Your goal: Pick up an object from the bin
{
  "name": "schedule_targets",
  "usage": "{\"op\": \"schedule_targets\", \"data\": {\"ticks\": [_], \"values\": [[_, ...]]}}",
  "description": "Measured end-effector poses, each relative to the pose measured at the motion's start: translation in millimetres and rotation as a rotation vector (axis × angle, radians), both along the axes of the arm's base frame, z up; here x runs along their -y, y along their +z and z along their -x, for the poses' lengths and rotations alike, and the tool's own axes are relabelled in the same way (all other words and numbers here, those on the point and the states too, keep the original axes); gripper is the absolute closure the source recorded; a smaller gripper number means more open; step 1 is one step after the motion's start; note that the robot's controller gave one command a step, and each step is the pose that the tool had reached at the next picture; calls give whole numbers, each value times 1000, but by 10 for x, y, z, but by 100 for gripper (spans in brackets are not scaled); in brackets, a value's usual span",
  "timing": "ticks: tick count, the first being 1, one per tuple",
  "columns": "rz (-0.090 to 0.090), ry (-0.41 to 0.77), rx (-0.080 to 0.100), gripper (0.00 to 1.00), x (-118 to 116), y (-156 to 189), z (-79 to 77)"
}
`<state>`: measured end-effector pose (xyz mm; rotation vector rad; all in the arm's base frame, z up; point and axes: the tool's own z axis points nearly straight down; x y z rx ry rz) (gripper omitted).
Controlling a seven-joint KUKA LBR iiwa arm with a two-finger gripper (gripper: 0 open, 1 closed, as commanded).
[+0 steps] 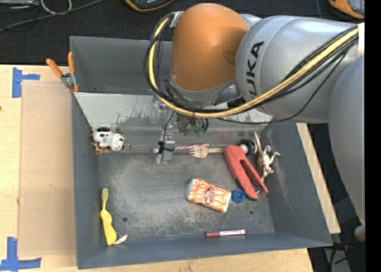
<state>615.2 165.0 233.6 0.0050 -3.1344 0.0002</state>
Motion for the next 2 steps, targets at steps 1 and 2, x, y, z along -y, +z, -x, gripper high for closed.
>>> {"op": "schedule_targets", "data": {"ticks": [1, 2], "values": [[-1, -5, 7, 0, 19, 51, -13], [-2, 5, 8, 0, 427, -936, -34]]}}
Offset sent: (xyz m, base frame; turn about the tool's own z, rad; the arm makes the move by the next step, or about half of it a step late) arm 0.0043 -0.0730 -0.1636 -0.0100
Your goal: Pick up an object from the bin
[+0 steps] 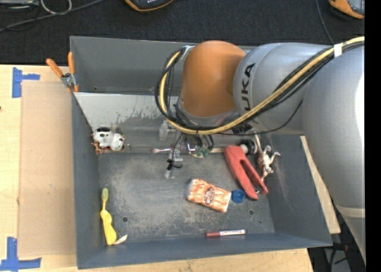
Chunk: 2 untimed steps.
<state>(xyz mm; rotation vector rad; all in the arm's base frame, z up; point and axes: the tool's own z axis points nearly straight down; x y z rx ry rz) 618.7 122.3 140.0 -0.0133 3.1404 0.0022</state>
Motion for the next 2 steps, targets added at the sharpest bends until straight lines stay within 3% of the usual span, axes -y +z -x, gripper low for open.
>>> {"op": "schedule_targets", "data": {"ticks": [1, 2], "values": [[-3, -13, 16, 0, 472, 222, -34], [1, -4, -8, 0, 758, -95, -34]]}}
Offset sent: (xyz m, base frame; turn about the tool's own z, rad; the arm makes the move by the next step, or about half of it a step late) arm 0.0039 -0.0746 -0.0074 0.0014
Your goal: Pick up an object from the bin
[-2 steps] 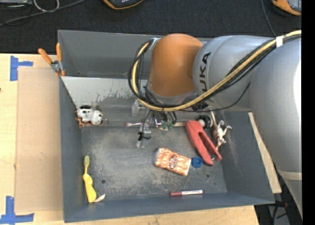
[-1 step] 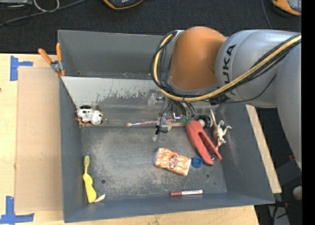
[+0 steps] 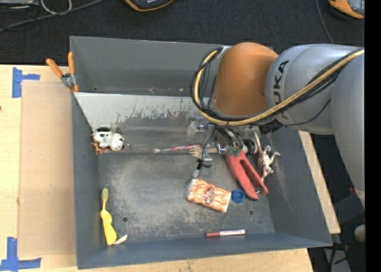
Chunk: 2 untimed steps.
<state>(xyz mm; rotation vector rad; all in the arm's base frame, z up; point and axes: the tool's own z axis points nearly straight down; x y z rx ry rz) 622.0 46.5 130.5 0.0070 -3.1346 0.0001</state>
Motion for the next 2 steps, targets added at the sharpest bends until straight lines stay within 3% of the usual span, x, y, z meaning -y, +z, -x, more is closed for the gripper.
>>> {"op": "schedule_targets", "data": {"ticks": [1, 2], "values": [[-6, -82, 10, 0, 384, -636, 689], [-6, -88, 15, 100, 283, -601, 847]]}}
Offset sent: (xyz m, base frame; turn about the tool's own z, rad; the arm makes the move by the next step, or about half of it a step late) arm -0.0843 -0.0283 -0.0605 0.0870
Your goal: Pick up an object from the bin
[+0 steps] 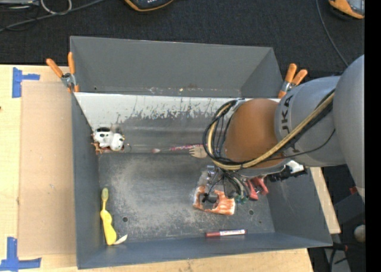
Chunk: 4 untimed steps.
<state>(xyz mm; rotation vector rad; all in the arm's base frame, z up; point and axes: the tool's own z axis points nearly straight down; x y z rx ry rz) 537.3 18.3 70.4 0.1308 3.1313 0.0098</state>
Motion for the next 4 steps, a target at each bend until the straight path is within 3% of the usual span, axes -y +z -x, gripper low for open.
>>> {"op": "schedule_targets", "data": {"ticks": [2, 4], "values": [[-1, -2, 0, 100, 2, 143, 6], [-1, -3, -8, 100, 4, 1072, 20]]}}
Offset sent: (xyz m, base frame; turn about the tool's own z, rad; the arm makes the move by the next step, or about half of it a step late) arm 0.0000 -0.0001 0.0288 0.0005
